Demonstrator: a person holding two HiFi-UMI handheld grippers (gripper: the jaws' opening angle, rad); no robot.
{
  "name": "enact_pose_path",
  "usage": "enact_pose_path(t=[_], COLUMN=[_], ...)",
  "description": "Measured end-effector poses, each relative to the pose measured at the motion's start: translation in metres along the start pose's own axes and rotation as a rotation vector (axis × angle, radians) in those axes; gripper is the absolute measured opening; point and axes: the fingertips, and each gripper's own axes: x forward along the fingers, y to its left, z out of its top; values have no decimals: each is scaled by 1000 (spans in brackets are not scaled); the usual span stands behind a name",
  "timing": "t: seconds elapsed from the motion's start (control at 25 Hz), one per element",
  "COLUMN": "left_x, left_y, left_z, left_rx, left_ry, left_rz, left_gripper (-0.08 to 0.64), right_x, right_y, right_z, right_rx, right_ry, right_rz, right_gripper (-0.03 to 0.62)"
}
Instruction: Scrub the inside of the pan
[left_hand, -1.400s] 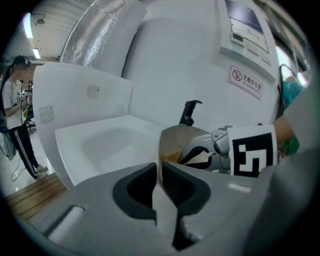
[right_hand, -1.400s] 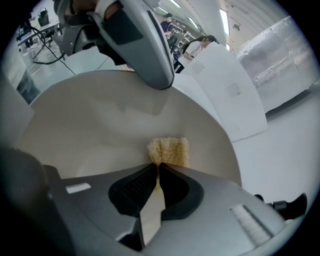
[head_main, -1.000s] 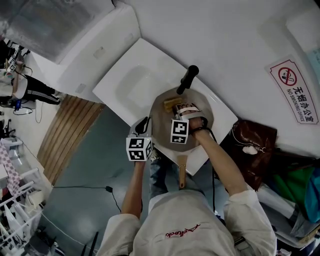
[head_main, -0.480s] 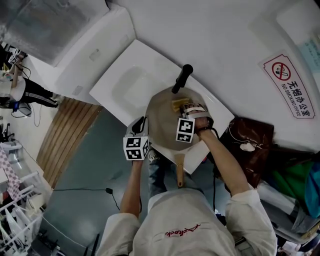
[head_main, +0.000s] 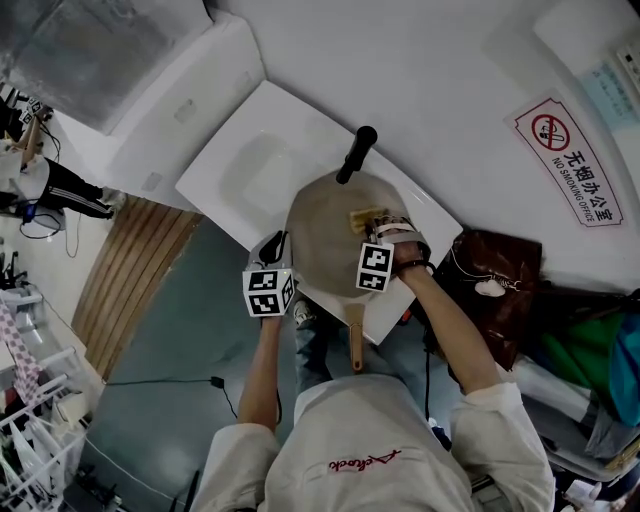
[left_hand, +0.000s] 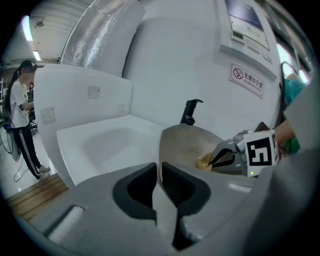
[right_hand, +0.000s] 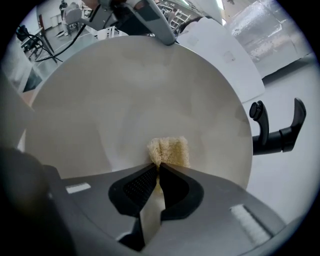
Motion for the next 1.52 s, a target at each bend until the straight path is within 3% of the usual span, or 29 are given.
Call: enact_pose_path(t=[0.76,1.52], left_x=[0,0], left_y=[-1,-1], left_z=[-1,0], left_rx=[2,-10], left_ry=[4,0], left_rz=[-1,-3], left_gripper=[37,37], right_x=[-16,-25], right_y=[65,94], right_z=[10,75], right_rx=[5,-46], right_ry=[-3,-76], right_rz=[100,168], right_gripper=[27,28])
